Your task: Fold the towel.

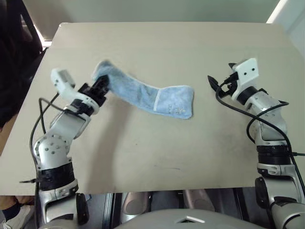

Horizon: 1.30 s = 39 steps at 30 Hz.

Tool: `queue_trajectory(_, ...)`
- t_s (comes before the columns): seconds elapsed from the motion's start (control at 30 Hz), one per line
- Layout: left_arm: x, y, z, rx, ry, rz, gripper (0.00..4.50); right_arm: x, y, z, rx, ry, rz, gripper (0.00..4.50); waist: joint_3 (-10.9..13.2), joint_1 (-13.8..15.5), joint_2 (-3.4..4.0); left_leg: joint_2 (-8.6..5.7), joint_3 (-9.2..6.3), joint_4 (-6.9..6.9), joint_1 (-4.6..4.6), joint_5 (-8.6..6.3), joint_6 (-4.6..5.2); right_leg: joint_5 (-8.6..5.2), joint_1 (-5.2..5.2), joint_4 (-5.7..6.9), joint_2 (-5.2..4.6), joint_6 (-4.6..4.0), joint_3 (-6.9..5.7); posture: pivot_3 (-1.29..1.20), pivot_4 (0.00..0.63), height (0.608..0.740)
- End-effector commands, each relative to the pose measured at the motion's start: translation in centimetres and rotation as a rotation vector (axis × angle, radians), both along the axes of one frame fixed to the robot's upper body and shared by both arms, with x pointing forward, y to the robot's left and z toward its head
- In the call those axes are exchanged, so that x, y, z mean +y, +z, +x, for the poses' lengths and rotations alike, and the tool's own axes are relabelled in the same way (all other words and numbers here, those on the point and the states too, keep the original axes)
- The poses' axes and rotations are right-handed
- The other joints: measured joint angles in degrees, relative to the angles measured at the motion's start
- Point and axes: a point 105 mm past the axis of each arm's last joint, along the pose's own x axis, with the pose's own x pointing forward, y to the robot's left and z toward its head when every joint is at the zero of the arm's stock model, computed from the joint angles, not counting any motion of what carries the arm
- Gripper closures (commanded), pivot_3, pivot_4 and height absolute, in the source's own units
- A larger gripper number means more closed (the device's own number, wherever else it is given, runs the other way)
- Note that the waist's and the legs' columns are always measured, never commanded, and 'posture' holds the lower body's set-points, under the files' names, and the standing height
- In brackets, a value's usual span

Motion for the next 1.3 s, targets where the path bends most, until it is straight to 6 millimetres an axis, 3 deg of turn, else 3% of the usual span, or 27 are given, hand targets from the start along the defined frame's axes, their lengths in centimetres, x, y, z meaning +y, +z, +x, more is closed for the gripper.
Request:
queue_trajectory(0.03,-6.4,0.9,-1.1,-0.11,-0.268,0.208,4.46,-2.3,1.6,0.1,-0.057,-0.107,0.019,0.05,0.0,0.1,0.0,-0.03,0.0,0.05,-0.02,-0.02,0.03,0.02,0.0,0.01,-0.05,0.04,0.0,0.0,0.15,0.736)
queue_trajectory(0.13,-11.3,-0.4,-1.4,-0.164,-0.449,0.398,4.46,-3.0,1.7,0.2,-0.06,-0.151,0.039,0.05,0.0,0.1,0.0,-0.05,0.0,0.2,-0.04,-0.09,0.06,0.07,-0.01,0.02,-0.1,0.06,-0.01,0.0,0.15,0.736)
queue_trajectory(0.3,-16.7,-2.6,-1.4,-0.185,-0.613,0.547,4.46,-3.2,1.7,-0.1,-0.066,-0.177,0.04,0.05,0.0,0.0,0.0,-0.05,0.01,0.32,-0.05,-0.33,0.38,0.11,-0.01,0.02,-0.13,0.12,-0.03,0.0,0.15,0.736)
queue_trajectory(0.47,-18.3,-5.5,-1.1,-0.158,-0.675,0.717,4.46,-3.5,1.8,-0.8,-0.071,-0.197,0.041,0.05,0.0,-0.4,0.01,0.01,0.02,0.31,-0.04,-0.4,0.5,0.22,-0.04,0.03,-0.12,0.33,-0.03,0.0,0.15,0.736)
queue_trajectory(0.6,-18.5,-4.9,-1.2,-0.166,-0.697,0.638,3.53,-3.6,1.5,-1.1,-0.065,-0.207,0.042,0.05,0.0,-0.3,0.02,0.06,0.01,0.29,-0.06,-0.41,0.52,0.26,-0.06,0.03,-0.09,0.49,-0.06,0.0,0.15,0.736)
queue_trajectory(0.77,-18.2,-3.5,-1.6,-0.192,-0.714,0.533,1.75,-2.9,1.3,-1.1,-0.052,-0.186,0.043,0.05,0.0,-0.3,0.02,0.02,0.03,0.34,-0.08,-0.42,0.55,0.25,-0.03,0.01,-0.13,0.54,-0.05,0.0,0.15,0.736)
queue_trajectory(0.93,-17.0,-0.9,-2.4,-0.252,-0.717,0.381,0.02,-2.1,1.4,-1.1,-0.038,-0.137,0.041,0.05,0.0,-0.3,0.02,0.03,0.03,0.35,-0.09,-0.42,0.56,0.29,-0.03,0.02,-0.12,0.64,-0.05,0.0,0.15,0.736)
queue_trajectory(0.97,-16.6,-0.5,-2.5,-0.27,-0.711,0.374,0.02,-1.8,1.4,-1.2,-0.034,-0.121,0.045,0.05,0.0,-0.3,0.02,0.03,0.03,0.35,-0.09,-0.42,0.56,0.3,-0.03,0.02,-0.12,0.66,-0.06,0.0,0.15,0.736)
queue_trajectory(1.07,-13.8,0.5,-1.0,-0.285,-0.58,0.373,0.0,-0.1,1.7,-1.8,-0.016,-0.013,0.06,0.65,0.0,-0.3,0.02,0.04,0.03,0.37,-0.08,-0.42,0.56,0.31,-0.02,0.03,-0.11,0.67,-0.05,0.0,0.15,0.736)
queue_trajectory(1.17,-11.2,0.7,0.8,-0.289,-0.443,0.435,0.6,1.7,2.1,-2.5,0.0,0.078,0.093,1.7,0.0,-0.3,0.02,0.05,0.03,0.37,-0.06,-0.41,0.57,0.31,-0.02,0.03,-0.06,0.6,-0.05,0.0,0.15,0.736)
queue_trajectory(1.3,-10.3,0.8,1.7,-0.326,-0.404,0.518,1.98,4.2,2.4,-3.1,0.019,0.185,0.133,3.17,0.0,-0.3,0.02,0.05,0.03,0.49,-0.07,-0.36,0.6,0.14,0.03,0.04,-0.05,0.31,-0.04,0.0,0.15,0.736)
